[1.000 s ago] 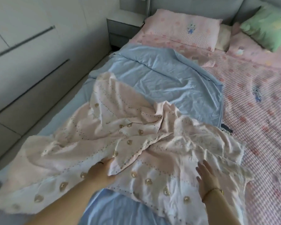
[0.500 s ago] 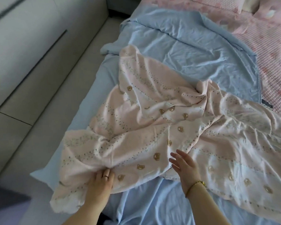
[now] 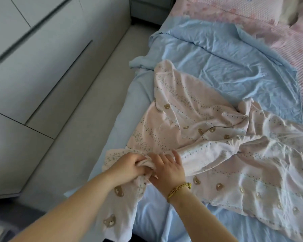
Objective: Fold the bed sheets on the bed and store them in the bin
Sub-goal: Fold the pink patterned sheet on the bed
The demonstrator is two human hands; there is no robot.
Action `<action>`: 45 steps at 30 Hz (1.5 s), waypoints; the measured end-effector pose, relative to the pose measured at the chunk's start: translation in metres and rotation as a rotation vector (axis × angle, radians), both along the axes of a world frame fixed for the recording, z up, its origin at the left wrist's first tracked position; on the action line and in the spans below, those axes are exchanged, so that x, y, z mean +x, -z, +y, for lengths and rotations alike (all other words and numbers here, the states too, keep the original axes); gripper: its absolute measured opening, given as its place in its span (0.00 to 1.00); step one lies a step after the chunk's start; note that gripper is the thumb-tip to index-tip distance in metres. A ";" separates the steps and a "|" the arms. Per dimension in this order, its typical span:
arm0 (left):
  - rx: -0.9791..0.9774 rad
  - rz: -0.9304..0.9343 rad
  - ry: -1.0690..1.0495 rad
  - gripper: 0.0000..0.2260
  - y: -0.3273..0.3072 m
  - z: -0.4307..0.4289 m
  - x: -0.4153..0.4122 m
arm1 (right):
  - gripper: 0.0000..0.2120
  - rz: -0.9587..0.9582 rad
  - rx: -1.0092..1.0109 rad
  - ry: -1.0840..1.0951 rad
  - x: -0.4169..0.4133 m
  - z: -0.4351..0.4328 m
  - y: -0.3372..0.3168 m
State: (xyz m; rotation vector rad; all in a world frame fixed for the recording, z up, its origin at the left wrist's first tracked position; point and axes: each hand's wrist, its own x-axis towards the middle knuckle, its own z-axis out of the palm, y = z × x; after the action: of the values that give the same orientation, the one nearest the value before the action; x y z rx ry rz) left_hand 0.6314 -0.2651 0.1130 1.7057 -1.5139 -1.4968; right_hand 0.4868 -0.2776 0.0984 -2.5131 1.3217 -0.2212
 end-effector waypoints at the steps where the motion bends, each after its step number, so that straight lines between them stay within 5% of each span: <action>1: -0.011 0.017 0.008 0.09 -0.003 -0.003 0.004 | 0.15 -0.012 0.074 -0.004 0.004 -0.012 -0.005; 3: 0.007 0.057 0.013 0.12 -0.006 -0.003 0.015 | 0.11 -0.010 0.288 0.060 0.002 -0.036 -0.015; 7: 0.032 0.007 -0.043 0.48 -0.001 0.009 0.039 | 0.10 -0.414 0.660 0.524 -0.021 -0.070 -0.025; 10: 0.000 -0.268 0.108 0.57 0.005 0.022 0.028 | 0.12 -0.648 0.795 0.849 -0.031 -0.087 -0.032; 12: -0.072 -0.308 0.030 0.59 0.015 0.024 0.000 | 0.12 -0.679 0.827 0.911 -0.030 -0.093 -0.036; 16: -0.370 -0.319 -0.398 0.36 0.025 0.001 -0.037 | 0.09 -0.729 0.850 0.909 -0.029 -0.095 -0.039; 19: -0.232 -0.114 -0.506 0.18 0.008 -0.024 -0.032 | 0.05 -0.682 0.834 0.854 -0.035 -0.095 -0.039; 21: -0.095 0.047 -0.559 0.13 -0.001 -0.038 -0.023 | 0.24 -0.427 0.738 0.717 -0.044 -0.096 -0.034; 24: -0.089 0.108 -0.514 0.13 -0.017 -0.056 -0.020 | 0.47 0.026 0.128 0.235 -0.054 -0.091 -0.022; 26: -0.069 0.100 -0.362 0.15 -0.024 -0.064 -0.024 | 0.43 -0.031 -0.151 -0.029 -0.054 -0.089 -0.011; 28: -0.020 0.151 -0.271 0.17 -0.029 -0.067 -0.029 | 0.25 -0.167 -0.050 -0.099 -0.057 -0.090 -0.010; 30: 0.056 0.241 -0.234 0.08 -0.032 -0.064 -0.025 | 0.22 -0.245 0.212 0.014 -0.062 -0.091 -0.020; 34: 0.158 0.421 -0.340 0.22 -0.012 -0.059 0.004 | 0.09 -0.377 0.508 0.297 -0.086 -0.094 -0.024; 36: 0.186 0.287 -0.311 0.29 0.009 -0.058 0.019 | 0.18 -0.500 0.527 0.398 -0.095 -0.095 -0.025; 41: 0.196 -0.402 0.212 0.41 0.073 -0.072 0.048 | 0.15 -0.607 0.587 0.612 -0.098 -0.091 -0.023; 45: 0.052 -0.500 0.390 0.44 0.112 -0.098 0.047 | 0.24 -0.605 0.563 0.764 -0.084 -0.079 -0.021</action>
State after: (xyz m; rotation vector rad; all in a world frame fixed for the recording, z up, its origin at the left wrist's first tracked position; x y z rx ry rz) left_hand 0.6788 -0.3633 0.0007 2.0033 -2.1851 -1.3459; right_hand 0.4031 -0.3570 0.1195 -1.2573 1.6813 -0.6050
